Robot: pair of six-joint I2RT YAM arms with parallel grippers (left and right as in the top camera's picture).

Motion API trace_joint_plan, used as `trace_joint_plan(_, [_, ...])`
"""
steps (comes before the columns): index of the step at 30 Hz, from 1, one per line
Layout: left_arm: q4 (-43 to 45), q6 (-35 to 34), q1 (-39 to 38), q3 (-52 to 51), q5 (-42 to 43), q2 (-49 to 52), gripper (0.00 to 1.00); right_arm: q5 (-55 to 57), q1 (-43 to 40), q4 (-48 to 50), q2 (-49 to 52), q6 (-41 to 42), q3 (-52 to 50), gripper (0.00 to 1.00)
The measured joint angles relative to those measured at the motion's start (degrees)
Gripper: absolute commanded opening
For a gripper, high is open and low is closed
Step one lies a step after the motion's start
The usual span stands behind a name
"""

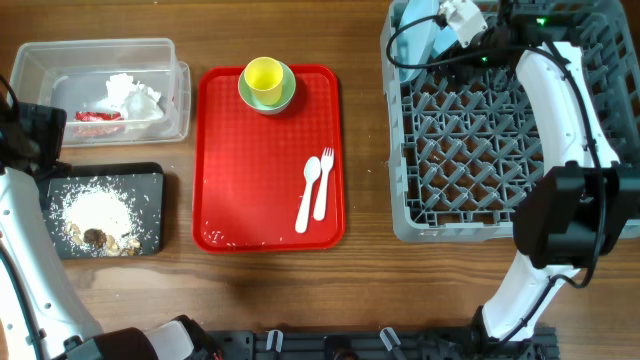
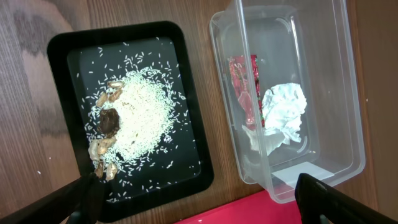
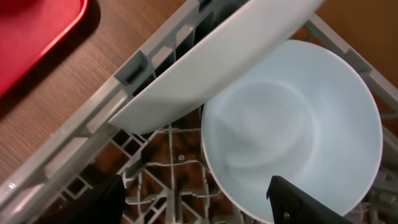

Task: Sort waste into correct bins and load items into the dishwasher rack

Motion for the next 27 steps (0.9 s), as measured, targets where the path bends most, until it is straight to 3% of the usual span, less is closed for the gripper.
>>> trace_joint_plan(10, [0.00,0.00,0.00,-0.02,0.02,0.00,1.00,3.65,0.00,4.42,5.57,-3.93,0.00,0.58])
trace_joint_plan(11, [0.00,0.00,0.00,0.00,0.00,0.00,1.00,4.66,0.00,4.92,5.79,-3.72,0.00,0.52])
trace_joint_plan(14, [0.00,0.00,0.00,0.00,0.00,0.00,1.00,6.29,0.00,5.20,5.81,-3.26,0.00,0.22])
trace_joint_plan(21, [0.00,0.00,0.00,-0.02,0.00,0.00,1.00,7.58,0.00,7.85,5.81,3.06,0.00,0.05])
trace_joint_plan(27, [0.00,0.00,0.00,-0.02,0.00,0.00,1.00,7.28,-0.13,12.33,0.07,12.41,0.00,0.04])
